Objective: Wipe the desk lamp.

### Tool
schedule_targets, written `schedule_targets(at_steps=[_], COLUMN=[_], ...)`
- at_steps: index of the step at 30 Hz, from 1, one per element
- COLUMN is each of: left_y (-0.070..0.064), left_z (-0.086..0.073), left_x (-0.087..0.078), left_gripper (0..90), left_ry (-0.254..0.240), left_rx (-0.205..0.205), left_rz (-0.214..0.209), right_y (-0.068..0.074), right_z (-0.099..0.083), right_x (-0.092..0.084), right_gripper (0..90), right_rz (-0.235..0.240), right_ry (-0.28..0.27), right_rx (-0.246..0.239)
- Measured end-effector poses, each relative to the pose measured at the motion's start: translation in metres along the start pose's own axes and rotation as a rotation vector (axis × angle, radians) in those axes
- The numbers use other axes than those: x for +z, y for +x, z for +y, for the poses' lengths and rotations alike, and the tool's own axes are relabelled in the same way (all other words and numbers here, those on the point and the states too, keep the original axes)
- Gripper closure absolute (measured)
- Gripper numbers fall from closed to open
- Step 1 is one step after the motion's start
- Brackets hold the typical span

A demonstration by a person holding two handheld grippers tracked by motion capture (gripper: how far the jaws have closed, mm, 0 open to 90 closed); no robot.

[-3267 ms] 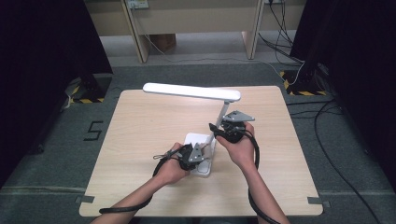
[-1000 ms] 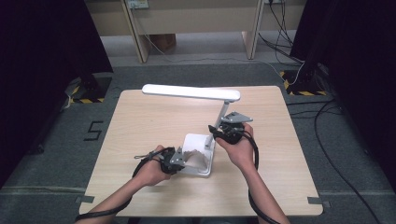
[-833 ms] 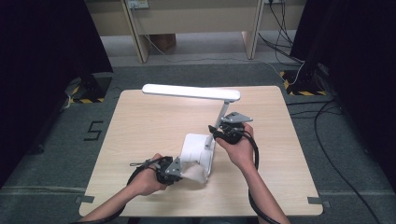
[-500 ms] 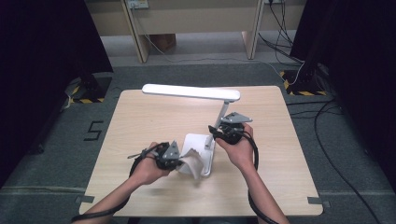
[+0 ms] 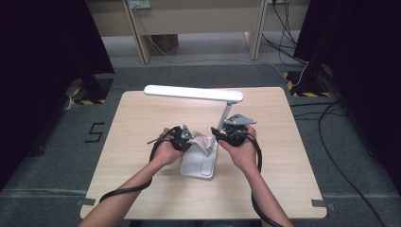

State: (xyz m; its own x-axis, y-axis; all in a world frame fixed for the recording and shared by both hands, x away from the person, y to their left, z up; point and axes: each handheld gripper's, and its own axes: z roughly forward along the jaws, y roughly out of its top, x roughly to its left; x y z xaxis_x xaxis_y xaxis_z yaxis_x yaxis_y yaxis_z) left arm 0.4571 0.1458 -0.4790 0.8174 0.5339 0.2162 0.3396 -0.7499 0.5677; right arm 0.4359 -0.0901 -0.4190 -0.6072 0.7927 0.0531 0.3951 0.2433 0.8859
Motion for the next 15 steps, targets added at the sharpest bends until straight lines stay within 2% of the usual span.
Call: schedule_targets(at_steps=[6, 9, 12, 15], left_y=[-0.013, -0.021, -0.024, -0.023], left_z=[-0.017, -0.028, -0.041, -0.057], left_x=[-0.016, -0.028, -0.044, -0.062], left_gripper=[82.4, 82.6, 82.6, 82.6], left_ry=[0.019, -0.001, -0.029, -0.047], left_rx=[0.035, 0.034, 0.023, 0.009], left_rz=[-0.045, -0.076, -0.077, -0.047], right_y=[0.002, 0.003, 0.003, 0.003], right_z=[0.000, 0.001, 0.001, 0.001], right_x=[0.000, 0.000, 0.000, 0.000], right_gripper=[58.6, 58.8, 58.8, 58.7], right_rz=[-0.015, -0.023, -0.024, -0.024], right_ry=[0.000, 0.003, 0.005, 0.005], right_rx=[-0.008, -0.010, -0.009, -0.009])
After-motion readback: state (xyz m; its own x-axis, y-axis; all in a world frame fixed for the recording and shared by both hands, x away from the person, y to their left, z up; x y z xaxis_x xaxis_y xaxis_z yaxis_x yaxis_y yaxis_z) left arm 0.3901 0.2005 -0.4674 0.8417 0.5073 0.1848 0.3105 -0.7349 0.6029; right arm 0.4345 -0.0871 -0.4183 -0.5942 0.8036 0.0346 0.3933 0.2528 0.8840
